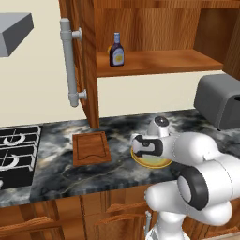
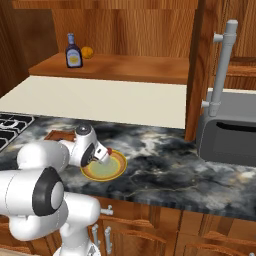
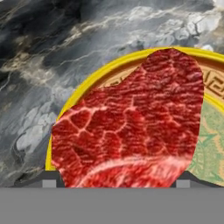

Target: Pick the steak from the plate and place it on the cutting board. Then pick the condiment bottle from the cabinet and place it next to the cutting board.

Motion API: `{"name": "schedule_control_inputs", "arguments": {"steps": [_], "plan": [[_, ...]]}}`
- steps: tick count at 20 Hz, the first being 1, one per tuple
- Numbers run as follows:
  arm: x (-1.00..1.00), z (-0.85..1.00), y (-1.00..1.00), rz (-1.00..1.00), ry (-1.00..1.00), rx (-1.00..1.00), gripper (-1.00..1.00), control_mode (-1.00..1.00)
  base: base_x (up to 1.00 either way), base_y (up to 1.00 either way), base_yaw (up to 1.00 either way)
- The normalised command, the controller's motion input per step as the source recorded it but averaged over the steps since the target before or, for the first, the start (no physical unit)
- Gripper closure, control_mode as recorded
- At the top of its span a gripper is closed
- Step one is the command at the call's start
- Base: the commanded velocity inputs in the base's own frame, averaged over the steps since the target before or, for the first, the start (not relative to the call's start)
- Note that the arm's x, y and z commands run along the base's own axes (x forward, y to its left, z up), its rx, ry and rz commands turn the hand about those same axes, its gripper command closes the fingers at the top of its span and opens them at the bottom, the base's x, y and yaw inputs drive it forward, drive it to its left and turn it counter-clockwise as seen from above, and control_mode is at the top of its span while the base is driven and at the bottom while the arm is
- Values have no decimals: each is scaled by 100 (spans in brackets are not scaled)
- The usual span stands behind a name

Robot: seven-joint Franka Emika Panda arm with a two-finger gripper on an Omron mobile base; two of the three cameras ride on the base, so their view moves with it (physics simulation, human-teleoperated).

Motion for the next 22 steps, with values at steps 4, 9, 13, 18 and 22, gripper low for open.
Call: {"name": "schedule_control_inputs", "arguments": {"steps": [4, 9, 13, 18, 22], "plan": [[0, 15, 15, 2, 0, 2, 100, -100, 0, 0, 0], [0, 10, 23, 1, 0, 0, 100, -100, 0, 0, 0], [0, 11, 28, 1, -1, 0, 100, -100, 0, 0, 0], [0, 10, 31, 2, -1, 0, 100, -100, 0, 0, 0], [0, 6, 32, 2, 0, 0, 100, -100, 0, 0, 0]]}}
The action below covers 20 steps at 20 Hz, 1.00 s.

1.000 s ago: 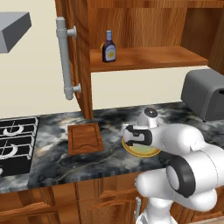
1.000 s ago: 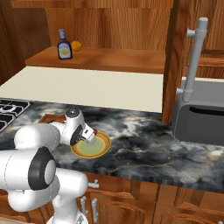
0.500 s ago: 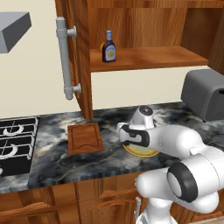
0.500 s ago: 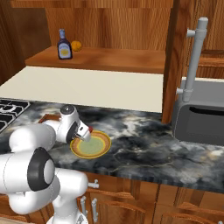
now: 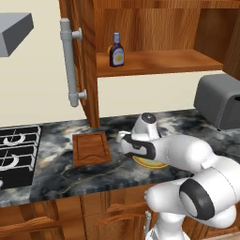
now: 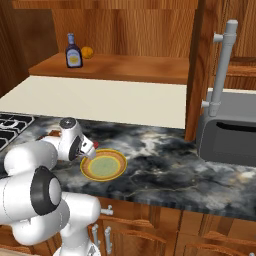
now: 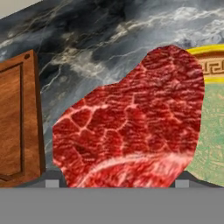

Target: Pick the steak from the plate and place it on the cutting board. Then pick the condiment bottle from the cabinet and place it next to the cutting board.

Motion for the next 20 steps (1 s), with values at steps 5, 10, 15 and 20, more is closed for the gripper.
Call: {"name": "schedule_control_inputs", "arguments": {"steps": [5, 10, 15, 20], "plan": [[0, 3, 30, 2, 0, 0, 100, -100, 0, 0, 0], [0, 0, 27, 1, 0, 0, 100, -100, 0, 0, 0], [0, 1, 25, 1, 0, 2, 100, -100, 0, 0, 0], [0, 2, 26, 1, -1, 2, 100, -100, 0, 0, 0]]}}
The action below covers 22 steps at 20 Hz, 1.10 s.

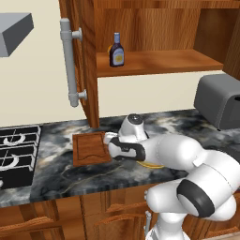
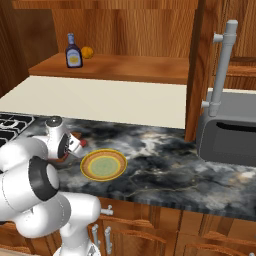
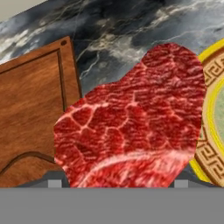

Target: Pick the steak from the plate and place it on the cutting board. Then pick the condiment bottle from the cabinet and place it next to the cutting board.

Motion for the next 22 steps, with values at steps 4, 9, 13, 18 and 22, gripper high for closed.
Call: {"name": "schedule_control_inputs", "arguments": {"steps": [4, 9, 13, 18, 22], "plan": [[0, 0, 29, 0, -1, 2, 100, -100, 0, 0, 0], [0, 0, 30, 0, -2, 0, 100, -100, 0, 0, 0], [0, 0, 31, 0, -2, 0, 100, -100, 0, 0, 0], [0, 0, 31, 0, -2, 0, 100, -100, 0, 0, 0], [0, 0, 27, 0, -3, 0, 100, -100, 0, 0, 0]]}}
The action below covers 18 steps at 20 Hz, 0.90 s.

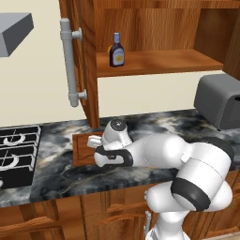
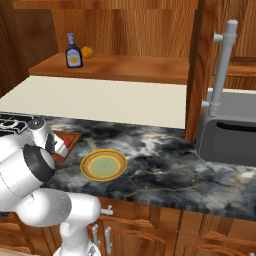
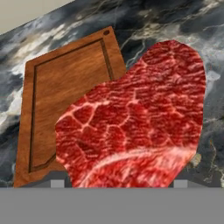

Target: Pick the steak from the plate and place it on the cutting board. Then pick the condiment bottle from the cabinet and place it next to the cutting board.

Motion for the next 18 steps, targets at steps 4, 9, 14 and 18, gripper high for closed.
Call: {"name": "schedule_control_inputs", "arguments": {"steps": [4, 9, 14, 18], "plan": [[0, 0, 25, 0, -2, 1, 100, -100, 0, 0, 0], [0, 0, 22, 0, 0, 0, 100, -100, 0, 0, 0], [12, 0, 13, 0, 0, 0, 100, -100, 0, 0, 0], [18, 0, 9, 0, 0, 0, 100, -100, 0, 0, 0]]}}
